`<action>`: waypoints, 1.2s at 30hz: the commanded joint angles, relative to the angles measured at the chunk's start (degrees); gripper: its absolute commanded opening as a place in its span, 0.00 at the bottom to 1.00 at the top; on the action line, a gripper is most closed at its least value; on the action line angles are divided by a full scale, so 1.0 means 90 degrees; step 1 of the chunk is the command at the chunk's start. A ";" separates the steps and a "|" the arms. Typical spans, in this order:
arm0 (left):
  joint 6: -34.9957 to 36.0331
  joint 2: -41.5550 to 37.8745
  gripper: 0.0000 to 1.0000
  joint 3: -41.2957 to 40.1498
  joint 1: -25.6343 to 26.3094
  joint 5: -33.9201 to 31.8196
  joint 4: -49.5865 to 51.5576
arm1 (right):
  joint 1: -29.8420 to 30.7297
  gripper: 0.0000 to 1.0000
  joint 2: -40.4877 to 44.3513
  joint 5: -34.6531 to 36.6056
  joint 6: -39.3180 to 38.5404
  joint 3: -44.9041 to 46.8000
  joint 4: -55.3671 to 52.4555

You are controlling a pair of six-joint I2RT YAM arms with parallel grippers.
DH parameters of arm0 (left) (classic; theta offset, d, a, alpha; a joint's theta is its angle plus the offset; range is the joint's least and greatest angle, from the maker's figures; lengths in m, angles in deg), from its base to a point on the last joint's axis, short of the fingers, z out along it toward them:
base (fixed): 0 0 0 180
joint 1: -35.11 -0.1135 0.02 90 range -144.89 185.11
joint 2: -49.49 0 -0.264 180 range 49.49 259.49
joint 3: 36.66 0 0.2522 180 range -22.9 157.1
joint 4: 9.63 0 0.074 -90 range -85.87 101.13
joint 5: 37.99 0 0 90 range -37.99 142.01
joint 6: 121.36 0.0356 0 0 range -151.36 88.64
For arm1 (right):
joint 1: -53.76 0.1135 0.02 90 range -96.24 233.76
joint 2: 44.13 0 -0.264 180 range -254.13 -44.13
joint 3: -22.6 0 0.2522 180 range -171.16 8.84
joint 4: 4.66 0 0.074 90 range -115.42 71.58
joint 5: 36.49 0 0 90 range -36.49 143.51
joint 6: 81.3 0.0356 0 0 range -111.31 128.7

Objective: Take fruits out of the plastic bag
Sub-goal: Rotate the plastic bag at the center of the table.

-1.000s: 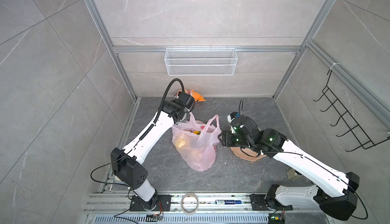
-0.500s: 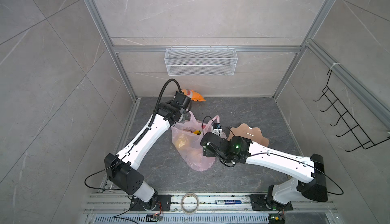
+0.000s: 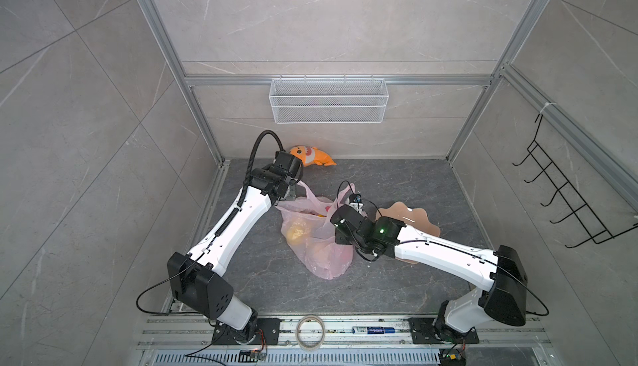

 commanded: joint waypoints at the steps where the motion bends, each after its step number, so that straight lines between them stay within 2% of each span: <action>1: -0.0447 -0.0274 0.00 -0.0040 -0.0171 0.0062 0.0109 | -0.0201 0.15 -0.0371 -0.0259 -0.0837 -0.0489 0.0200; 7: -0.1089 -0.0989 0.00 -0.0385 -0.0477 0.0029 0.0417 | -0.0543 0.10 -0.0857 -0.0763 -0.1807 -0.1181 0.0305; 12: -0.1573 -0.1658 0.00 -0.0632 -0.0496 -0.0393 0.0696 | -0.0685 0.08 -0.1139 -0.0974 -0.2451 -0.1634 0.0393; 18: -0.2248 -0.2328 0.00 -0.0771 -0.0494 -0.0314 0.1193 | -0.0893 0.05 -0.1264 -0.1178 -0.2997 -0.1721 0.0583; 21: -0.2663 -0.2743 0.00 -0.1042 -0.0496 -0.0161 0.1290 | -0.1098 0.05 -0.1338 -0.1302 -0.3180 -0.1703 0.0680; 28: -0.3544 -0.3214 0.00 -0.1825 -0.0479 0.1054 0.1086 | -0.1431 0.04 -0.1532 -0.1586 -0.3649 -0.1782 0.1075; 36: -0.4233 -0.3528 0.00 -0.2265 -0.0404 0.1319 0.0665 | -0.1844 0.03 -0.1832 -0.1830 -0.3938 -0.1952 0.1565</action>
